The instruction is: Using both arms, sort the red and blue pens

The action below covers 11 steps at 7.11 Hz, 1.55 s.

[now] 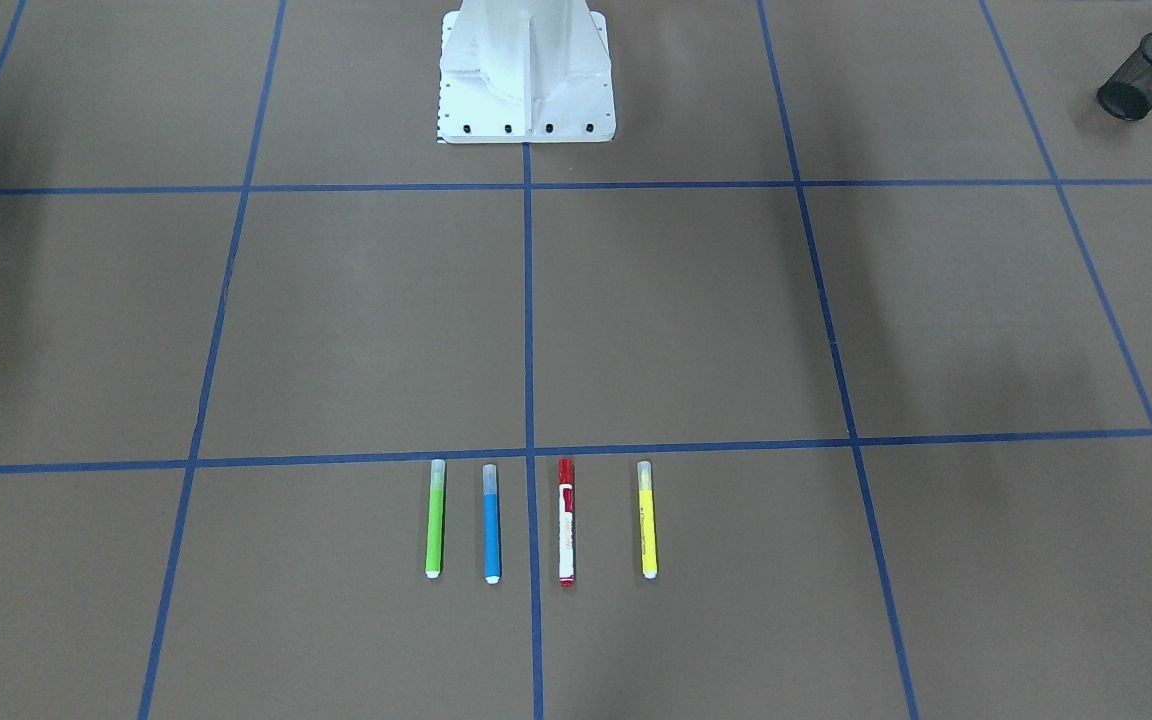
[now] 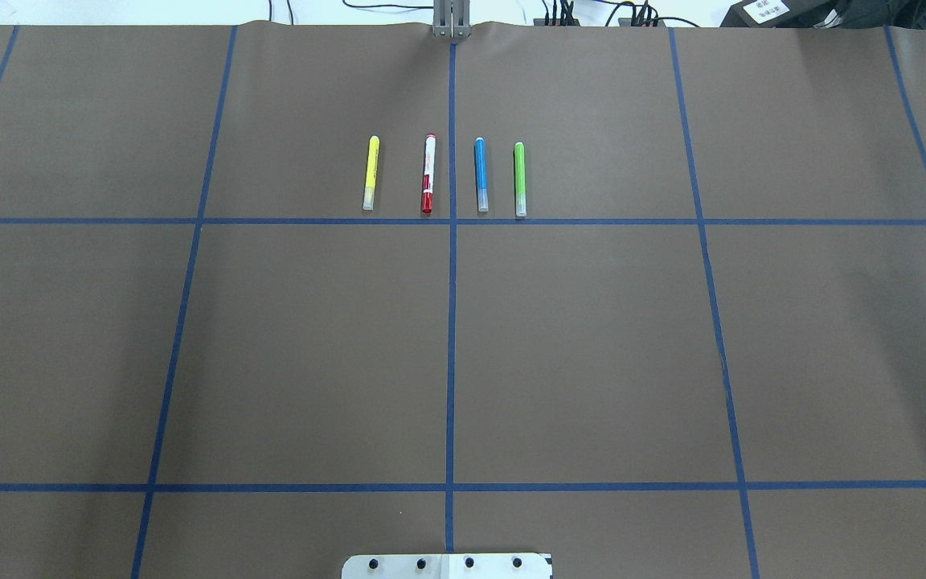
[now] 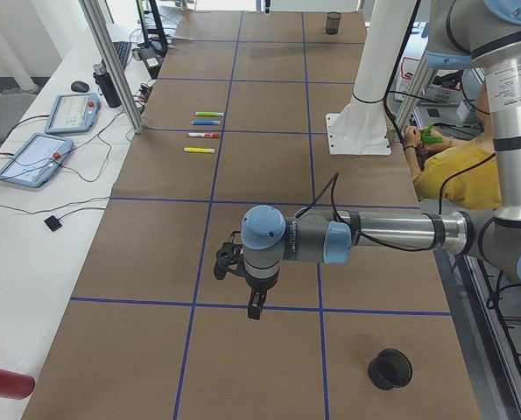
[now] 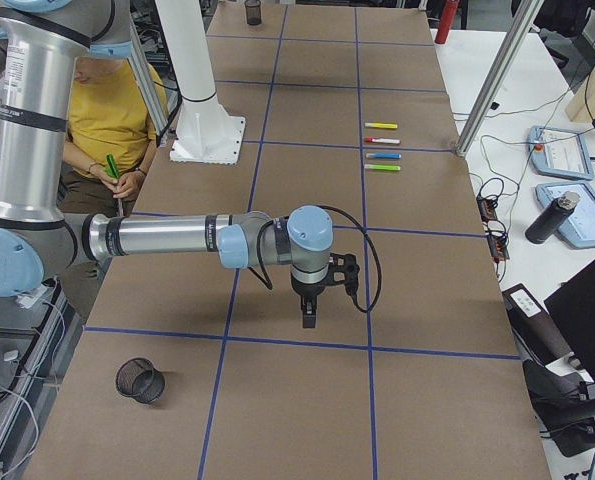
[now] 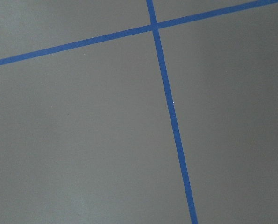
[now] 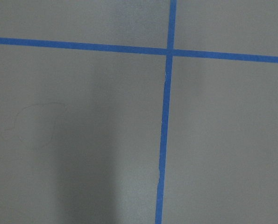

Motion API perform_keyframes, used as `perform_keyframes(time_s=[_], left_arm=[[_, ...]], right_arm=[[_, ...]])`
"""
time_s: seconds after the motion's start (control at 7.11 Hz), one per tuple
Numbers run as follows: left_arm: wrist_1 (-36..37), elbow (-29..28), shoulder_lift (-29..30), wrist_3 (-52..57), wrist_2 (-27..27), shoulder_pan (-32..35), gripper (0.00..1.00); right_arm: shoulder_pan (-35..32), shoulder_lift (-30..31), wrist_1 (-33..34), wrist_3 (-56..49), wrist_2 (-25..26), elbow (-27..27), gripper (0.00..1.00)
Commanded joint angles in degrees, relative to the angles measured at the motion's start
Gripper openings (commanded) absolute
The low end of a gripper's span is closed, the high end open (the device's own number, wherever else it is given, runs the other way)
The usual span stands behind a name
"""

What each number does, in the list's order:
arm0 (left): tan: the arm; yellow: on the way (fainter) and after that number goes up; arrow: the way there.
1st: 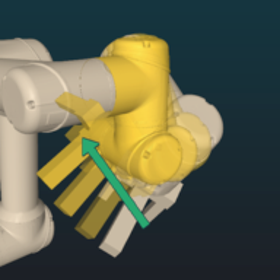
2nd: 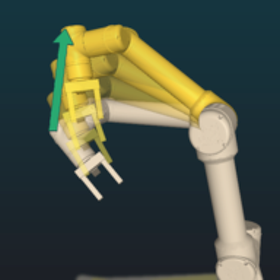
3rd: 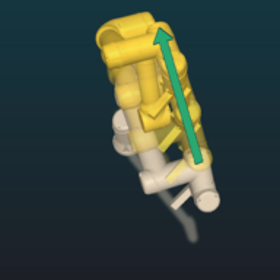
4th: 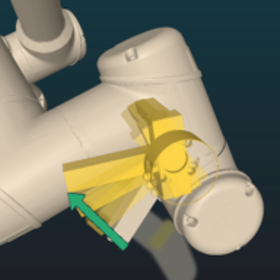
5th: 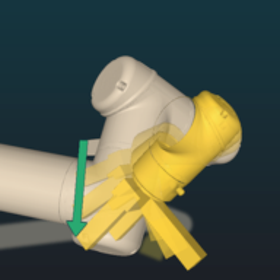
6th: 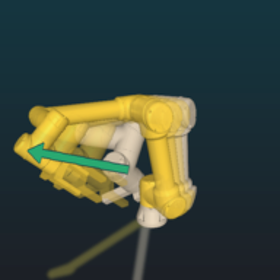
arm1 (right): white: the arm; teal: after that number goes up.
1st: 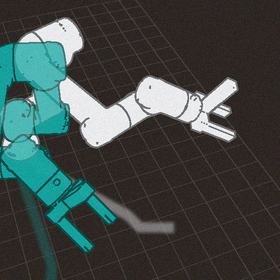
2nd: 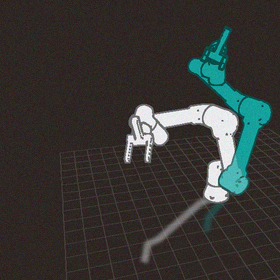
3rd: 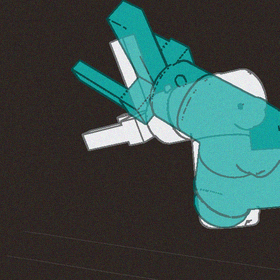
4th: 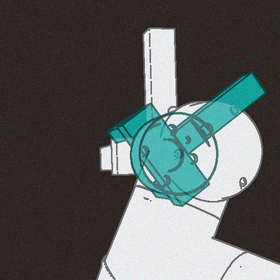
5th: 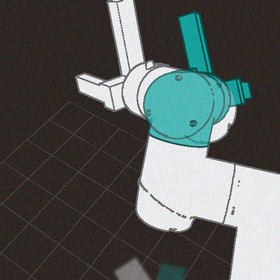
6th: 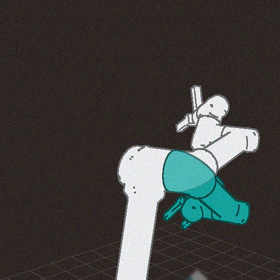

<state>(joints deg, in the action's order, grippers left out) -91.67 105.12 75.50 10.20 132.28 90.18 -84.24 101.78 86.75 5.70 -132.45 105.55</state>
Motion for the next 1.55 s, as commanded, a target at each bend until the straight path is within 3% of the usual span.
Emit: perform_keyframes(time_s=[0.0,0.42,0.84,1.13,1.27,1.41], left_arm=[[-0.61,1.05,0.17,0.00,0.09,0.00,1.00],[-0.96,1.58,2.88,0.00,0.00,-0.09,1.00],[-2.10,1.32,11.91,-0.18,0.09,-0.26,1.00],[-3.95,-0.17,19.49,-0.62,2.09,-4.02,1.00],[-4.04,-1.92,23.86,-5.31,5.50,-5.52,1.00],[-4.65,-1.85,26.86,-18.15,6.49,-8.50,1.00]], right_arm=[[0.04,0.00,0.00,0.01,0.00,0.01,1.00],[-0.05,-0.09,-0.17,0.01,0.00,0.01,1.00],[0.04,-0.87,-1.58,0.19,-1.66,0.09,1.00],[0.13,-3.94,-1.67,0.80,-3.51,0.01,1.00],[0.22,-5.96,-1.50,1.59,-3.69,0.01,1.00],[0.91,-7.98,-1.58,5.25,-3.60,0.01,1.00]])
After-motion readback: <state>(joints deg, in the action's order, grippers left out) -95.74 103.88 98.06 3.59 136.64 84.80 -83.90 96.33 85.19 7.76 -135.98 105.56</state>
